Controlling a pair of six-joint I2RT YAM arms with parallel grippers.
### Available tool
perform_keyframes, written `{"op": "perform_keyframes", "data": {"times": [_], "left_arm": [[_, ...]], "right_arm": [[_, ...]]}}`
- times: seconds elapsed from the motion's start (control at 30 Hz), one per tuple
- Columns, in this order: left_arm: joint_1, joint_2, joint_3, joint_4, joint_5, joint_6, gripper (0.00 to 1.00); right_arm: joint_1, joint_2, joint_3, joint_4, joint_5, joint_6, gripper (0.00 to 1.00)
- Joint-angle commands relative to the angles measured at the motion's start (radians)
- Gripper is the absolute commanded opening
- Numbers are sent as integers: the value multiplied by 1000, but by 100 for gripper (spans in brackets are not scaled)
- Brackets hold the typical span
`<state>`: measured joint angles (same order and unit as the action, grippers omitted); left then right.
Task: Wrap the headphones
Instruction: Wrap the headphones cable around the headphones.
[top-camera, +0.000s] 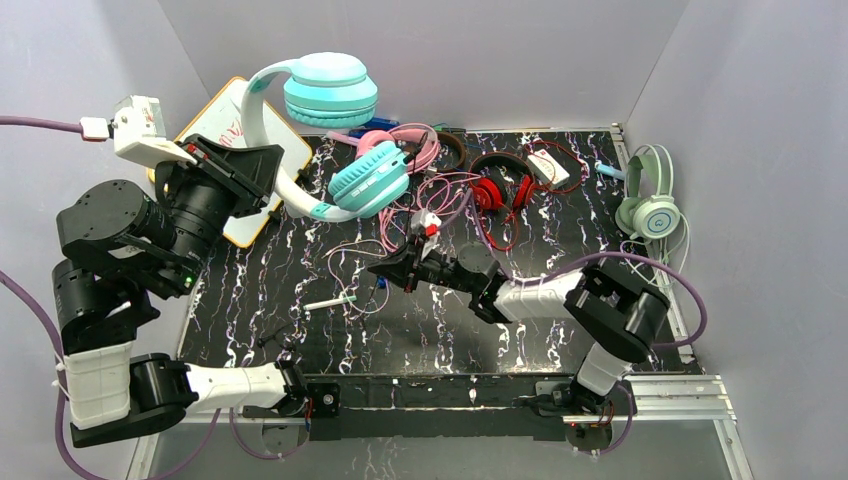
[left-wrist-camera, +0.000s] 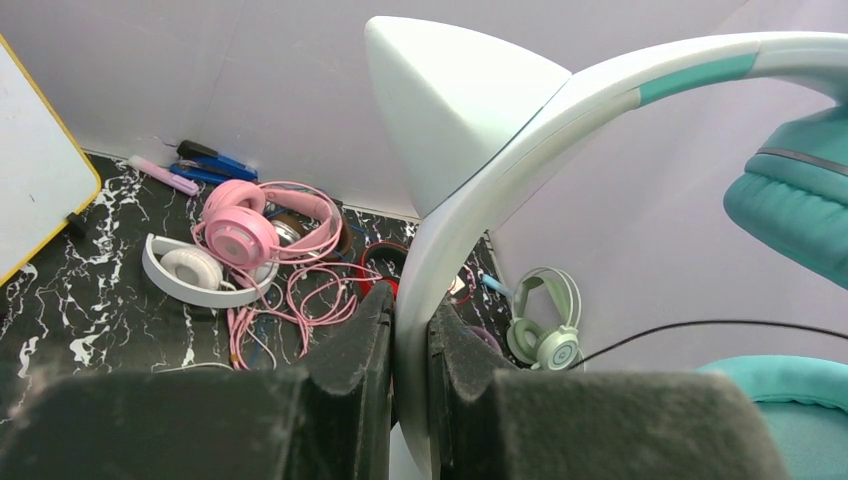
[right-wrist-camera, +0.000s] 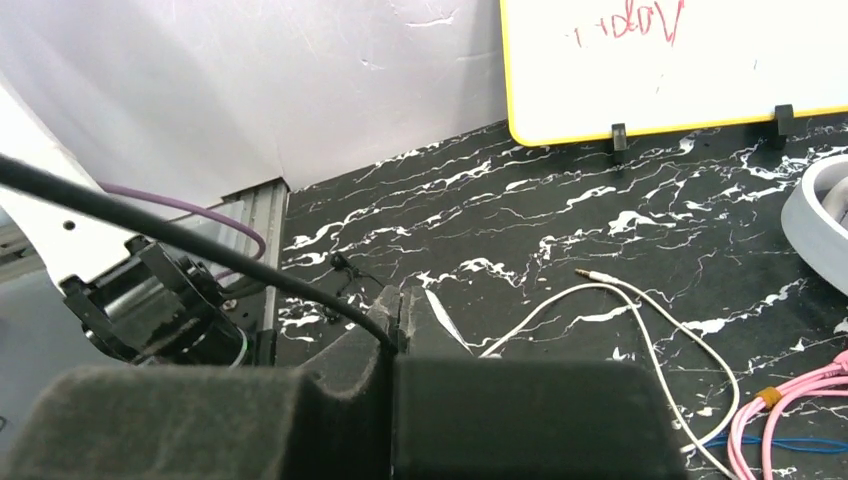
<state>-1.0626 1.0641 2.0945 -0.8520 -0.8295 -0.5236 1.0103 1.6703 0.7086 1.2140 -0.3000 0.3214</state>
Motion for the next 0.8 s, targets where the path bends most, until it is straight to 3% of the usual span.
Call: {"op": "perform_keyframes", "data": {"times": [0.0, 0.13, 0.4, 0.63, 0.77], "left_arm": [[-4, -4, 19, 91, -35, -6, 0], [-4, 16, 84, 65, -35, 36, 0], [-4, -18, 77, 122, -11, 78, 0], [-5, -14, 71, 165, -5, 98, 0], [-5, -3, 65, 167, -10, 106, 0]], "right_arm": [[4, -122, 138, -148, 26, -22, 1], [-10, -204, 381, -521, 14, -142, 1], [-36, -289, 801, -1016, 99, -318, 1], [-39, -410, 859, -1236, 249, -352, 1], [-41, -472, 838, -1371, 411, -338, 1]]}}
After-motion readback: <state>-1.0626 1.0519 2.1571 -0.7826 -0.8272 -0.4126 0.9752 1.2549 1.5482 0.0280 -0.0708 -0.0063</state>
